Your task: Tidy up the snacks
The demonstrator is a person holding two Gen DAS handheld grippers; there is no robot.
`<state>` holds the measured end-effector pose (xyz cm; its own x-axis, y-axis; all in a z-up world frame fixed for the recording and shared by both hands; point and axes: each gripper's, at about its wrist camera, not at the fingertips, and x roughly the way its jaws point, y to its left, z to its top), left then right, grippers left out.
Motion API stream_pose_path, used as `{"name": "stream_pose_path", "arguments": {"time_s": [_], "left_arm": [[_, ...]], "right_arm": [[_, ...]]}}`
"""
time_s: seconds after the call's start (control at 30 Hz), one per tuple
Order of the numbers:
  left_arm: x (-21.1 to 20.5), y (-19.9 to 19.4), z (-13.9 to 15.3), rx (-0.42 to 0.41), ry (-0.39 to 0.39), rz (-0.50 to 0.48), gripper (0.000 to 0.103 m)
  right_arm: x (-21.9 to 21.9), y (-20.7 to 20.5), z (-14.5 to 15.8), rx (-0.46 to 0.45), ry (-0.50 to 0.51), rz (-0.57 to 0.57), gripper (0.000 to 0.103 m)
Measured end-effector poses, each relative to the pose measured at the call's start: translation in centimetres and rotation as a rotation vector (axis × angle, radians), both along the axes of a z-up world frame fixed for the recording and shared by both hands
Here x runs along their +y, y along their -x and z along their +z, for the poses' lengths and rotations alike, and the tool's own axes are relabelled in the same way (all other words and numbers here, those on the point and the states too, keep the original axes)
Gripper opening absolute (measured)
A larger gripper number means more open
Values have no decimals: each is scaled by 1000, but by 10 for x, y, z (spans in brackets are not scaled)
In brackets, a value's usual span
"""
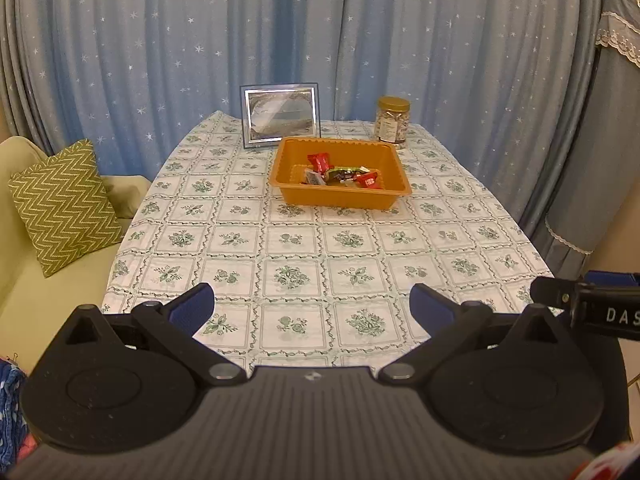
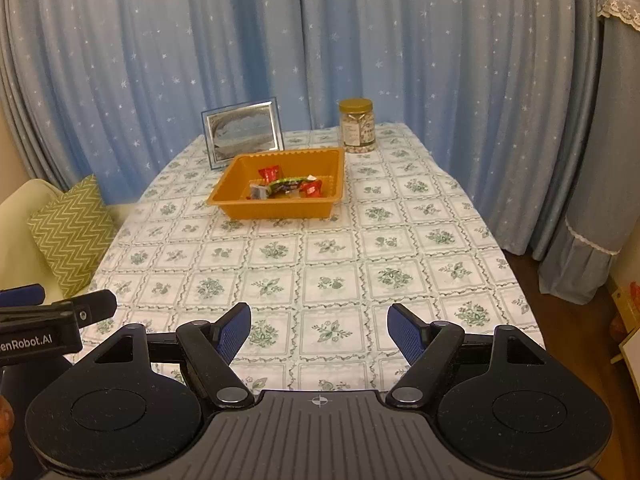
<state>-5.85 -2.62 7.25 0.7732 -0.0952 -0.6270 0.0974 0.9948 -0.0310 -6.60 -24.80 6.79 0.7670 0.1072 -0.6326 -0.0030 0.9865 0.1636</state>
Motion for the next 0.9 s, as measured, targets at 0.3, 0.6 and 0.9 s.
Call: {"name": "stream_pose_path", "arguments": {"time_s": [0.3,0.6,0.9], "left_arm": [[0,2,-2,3,8,4,103],[1,2,-5,9,14,2,103],[0,0,-7,13,17,1,103]], "right_arm": [[-1,0,-2,0,-6,-4,75],[5,1,-3,-2,0,5,75],[5,0,-4,1,1,11,75]]}}
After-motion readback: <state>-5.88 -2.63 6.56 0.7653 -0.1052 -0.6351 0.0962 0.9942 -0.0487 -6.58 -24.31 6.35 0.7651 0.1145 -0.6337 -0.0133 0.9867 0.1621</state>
